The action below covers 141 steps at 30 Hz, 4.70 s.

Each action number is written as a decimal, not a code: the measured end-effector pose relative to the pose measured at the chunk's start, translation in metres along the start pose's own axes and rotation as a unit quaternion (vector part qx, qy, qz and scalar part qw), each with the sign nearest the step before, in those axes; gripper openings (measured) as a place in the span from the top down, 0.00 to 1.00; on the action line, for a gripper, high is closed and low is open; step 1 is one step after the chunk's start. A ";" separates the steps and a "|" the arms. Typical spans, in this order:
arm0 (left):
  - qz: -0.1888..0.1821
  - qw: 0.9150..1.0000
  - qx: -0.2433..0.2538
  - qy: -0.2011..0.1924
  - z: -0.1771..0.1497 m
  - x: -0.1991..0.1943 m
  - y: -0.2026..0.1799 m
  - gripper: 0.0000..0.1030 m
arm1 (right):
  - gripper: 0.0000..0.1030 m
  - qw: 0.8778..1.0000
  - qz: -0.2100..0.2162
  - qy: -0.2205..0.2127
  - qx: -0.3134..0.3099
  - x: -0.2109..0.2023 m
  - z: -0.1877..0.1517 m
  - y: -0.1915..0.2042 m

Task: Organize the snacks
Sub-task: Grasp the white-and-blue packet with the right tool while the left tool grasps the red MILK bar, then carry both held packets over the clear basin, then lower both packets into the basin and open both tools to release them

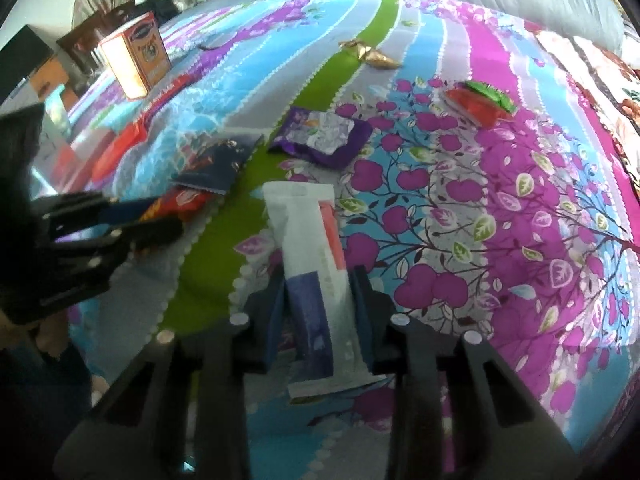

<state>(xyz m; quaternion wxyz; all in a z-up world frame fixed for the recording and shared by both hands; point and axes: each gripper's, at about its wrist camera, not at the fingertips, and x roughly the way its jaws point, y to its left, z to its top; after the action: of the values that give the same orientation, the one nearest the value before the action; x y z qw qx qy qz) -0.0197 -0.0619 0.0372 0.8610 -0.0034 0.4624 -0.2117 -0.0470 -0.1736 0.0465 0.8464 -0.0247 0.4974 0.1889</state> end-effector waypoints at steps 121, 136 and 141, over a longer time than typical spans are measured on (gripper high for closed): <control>0.344 0.844 -0.350 -0.218 -0.092 -0.389 0.379 0.77 | 0.70 0.932 0.237 -0.066 -0.267 -0.035 0.233 0.497; 0.343 0.844 -0.352 -0.216 -0.093 -0.388 0.380 0.77 | 0.70 0.932 0.237 -0.065 -0.268 -0.032 0.230 0.501; 0.345 0.842 -0.357 -0.210 -0.099 -0.383 0.380 0.76 | 0.68 0.930 0.250 -0.052 -0.264 -0.026 0.226 0.504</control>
<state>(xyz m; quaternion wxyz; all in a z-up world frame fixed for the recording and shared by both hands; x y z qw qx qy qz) -0.1466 0.4433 0.2080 0.8940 -0.1953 0.2857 0.2847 -0.0433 0.3383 0.2562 0.7594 -0.1117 0.3745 0.5202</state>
